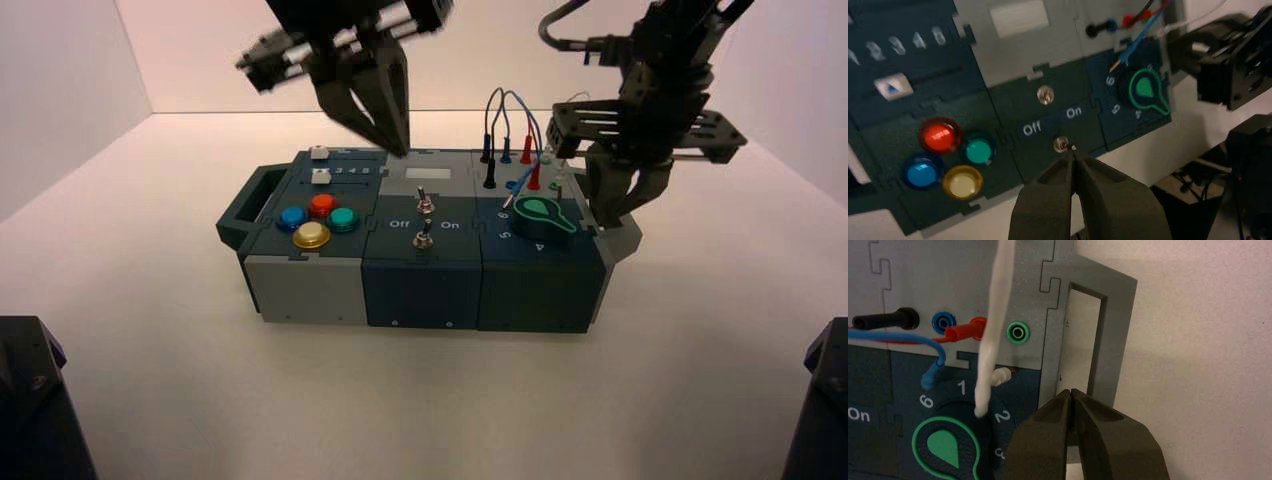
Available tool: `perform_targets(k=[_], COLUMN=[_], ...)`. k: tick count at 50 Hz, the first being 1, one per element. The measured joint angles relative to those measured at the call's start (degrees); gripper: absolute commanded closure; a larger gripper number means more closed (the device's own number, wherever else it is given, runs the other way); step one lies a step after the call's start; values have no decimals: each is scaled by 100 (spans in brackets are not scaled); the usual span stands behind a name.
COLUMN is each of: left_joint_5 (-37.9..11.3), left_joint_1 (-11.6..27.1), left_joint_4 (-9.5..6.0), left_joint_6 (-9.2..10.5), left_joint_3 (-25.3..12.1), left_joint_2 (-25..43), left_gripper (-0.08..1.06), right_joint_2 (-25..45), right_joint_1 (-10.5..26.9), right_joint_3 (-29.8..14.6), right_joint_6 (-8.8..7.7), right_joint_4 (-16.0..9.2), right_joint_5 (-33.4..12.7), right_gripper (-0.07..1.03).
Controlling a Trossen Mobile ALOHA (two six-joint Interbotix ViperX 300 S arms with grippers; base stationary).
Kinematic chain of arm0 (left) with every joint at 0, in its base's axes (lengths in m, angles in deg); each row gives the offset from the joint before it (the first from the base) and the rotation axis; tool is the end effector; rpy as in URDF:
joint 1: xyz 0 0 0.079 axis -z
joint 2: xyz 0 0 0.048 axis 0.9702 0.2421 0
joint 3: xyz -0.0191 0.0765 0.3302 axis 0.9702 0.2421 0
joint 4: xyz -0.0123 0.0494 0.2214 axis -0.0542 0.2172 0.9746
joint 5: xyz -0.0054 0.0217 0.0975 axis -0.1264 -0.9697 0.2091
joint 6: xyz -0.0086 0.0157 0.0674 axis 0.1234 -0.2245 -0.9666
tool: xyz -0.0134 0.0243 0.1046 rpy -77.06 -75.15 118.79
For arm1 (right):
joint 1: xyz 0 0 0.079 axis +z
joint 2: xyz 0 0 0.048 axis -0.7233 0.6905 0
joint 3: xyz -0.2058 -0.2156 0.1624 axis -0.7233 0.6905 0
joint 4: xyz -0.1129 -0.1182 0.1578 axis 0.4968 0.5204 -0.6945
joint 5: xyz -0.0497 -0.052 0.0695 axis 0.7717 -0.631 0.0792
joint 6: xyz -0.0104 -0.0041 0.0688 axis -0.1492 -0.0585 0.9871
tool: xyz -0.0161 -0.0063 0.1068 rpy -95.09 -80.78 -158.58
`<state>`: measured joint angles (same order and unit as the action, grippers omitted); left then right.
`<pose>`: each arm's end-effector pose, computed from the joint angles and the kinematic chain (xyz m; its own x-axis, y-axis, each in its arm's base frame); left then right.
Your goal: Flip the bottom switch off with the left gripper.
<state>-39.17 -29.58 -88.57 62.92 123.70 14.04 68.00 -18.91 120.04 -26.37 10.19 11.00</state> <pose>0.2074 -0.2674 0.1174 0.1100 -0.3944 -0.9123 0.3235 0.8821 -0.3423 0.2464 0.1217 0.0318 0.1866 0.0625 -0.9804 -0.0366 0.9977 0.0567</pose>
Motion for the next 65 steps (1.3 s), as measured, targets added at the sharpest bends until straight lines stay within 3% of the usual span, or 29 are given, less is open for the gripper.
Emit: perform_targets(k=[13, 32, 49, 65], left_joint_5=[-18, -26, 18, 18], left_joint_1=[378, 562, 712, 738], left_joint_4=[0, -9, 0, -9], left_joint_6=[360, 765, 835, 835], left_joint_3=[-62, -246, -387, -439], left_joint_2=[299, 466, 1063, 1230], left_gripper=[101, 101, 101, 101], right_joint_2=[193, 352, 360, 396], right_joint_1=[-35, -62, -70, -70], right_joint_3=[-105, -220, -220, -246], right_joint_6=[44, 53, 53, 53], right_joint_4=[-44, -97, -105, -105], right_joint_5=[70, 88, 97, 88], right_gripper=[99, 99, 99, 99])
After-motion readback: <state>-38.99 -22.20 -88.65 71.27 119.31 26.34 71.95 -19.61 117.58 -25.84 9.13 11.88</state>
